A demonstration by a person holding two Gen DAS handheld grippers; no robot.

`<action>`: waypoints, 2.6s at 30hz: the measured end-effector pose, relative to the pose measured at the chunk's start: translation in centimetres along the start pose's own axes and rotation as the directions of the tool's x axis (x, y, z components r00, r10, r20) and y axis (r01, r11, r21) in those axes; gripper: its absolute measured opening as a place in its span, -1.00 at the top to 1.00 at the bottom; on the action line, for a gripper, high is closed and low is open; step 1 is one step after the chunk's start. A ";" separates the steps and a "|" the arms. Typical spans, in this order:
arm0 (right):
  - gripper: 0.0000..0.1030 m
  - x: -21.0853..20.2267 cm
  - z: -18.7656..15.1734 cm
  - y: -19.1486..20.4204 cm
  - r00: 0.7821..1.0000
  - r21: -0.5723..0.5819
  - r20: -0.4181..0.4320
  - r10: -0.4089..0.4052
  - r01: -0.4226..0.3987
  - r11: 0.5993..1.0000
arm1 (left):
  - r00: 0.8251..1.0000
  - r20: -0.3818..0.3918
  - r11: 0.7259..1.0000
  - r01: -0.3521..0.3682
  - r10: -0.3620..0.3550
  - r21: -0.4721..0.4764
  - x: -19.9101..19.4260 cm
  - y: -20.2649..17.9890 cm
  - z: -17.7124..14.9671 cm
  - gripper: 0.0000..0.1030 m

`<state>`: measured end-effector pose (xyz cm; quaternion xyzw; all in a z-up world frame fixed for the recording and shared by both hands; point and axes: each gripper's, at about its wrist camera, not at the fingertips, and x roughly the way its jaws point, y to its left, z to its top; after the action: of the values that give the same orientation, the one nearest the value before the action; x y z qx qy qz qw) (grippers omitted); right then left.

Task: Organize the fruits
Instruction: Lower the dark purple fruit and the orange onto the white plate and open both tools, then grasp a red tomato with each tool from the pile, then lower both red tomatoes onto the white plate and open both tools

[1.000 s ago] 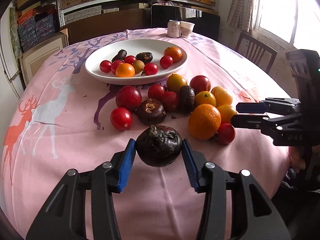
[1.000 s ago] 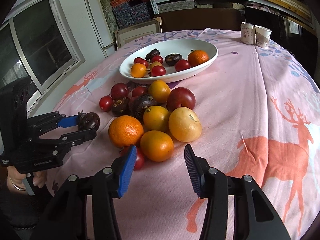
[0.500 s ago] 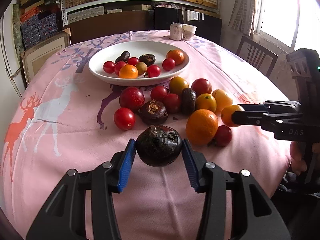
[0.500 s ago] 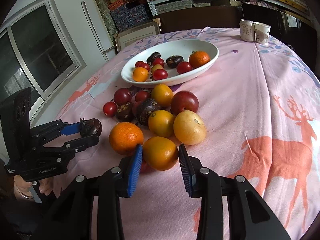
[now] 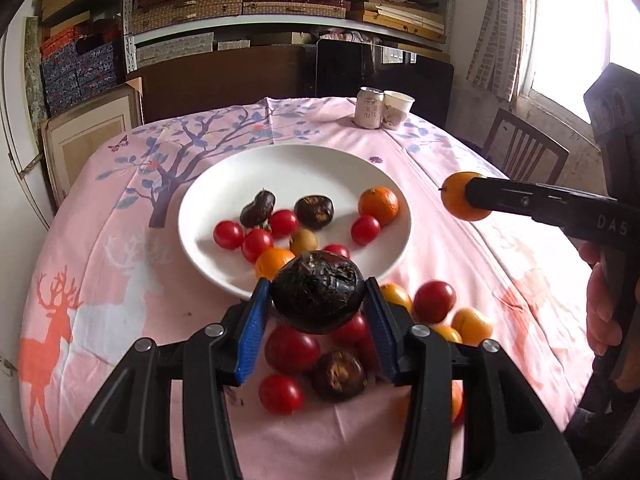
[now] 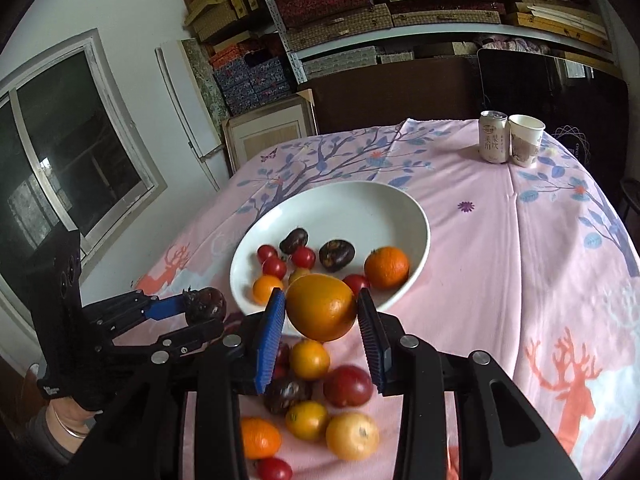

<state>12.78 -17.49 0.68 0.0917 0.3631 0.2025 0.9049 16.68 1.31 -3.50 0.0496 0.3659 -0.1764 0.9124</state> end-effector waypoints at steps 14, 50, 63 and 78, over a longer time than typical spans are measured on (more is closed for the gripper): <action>0.21 10.1 5.7 -3.0 0.994 0.084 -0.101 -0.035 0.043 0.996 | 0.991 -0.113 0.994 -0.078 0.069 -0.079 9.3 2.7 5.1 -0.07; 0.01 -1.7 -14.1 4.1 0.979 -0.183 -0.191 0.070 -0.105 0.977 | 0.991 -0.131 0.998 0.031 -0.024 0.052 1.0 0.7 -7.5 0.44; 0.42 -0.7 -13.3 4.4 0.975 -0.165 -0.216 0.043 -0.080 0.983 | 0.998 -0.064 0.998 0.029 -0.026 0.053 -2.9 -0.1 -7.2 0.43; 0.42 3.5 1.1 -0.1 0.996 -0.013 -0.073 0.042 -0.043 0.999 | 1.000 0.000 0.999 -0.022 0.022 -0.023 2.9 2.6 3.1 0.43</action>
<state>15.81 -16.08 -0.73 0.0851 0.3924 0.2276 0.8871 21.59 2.25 -3.34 0.0431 0.3674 -0.1620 0.9148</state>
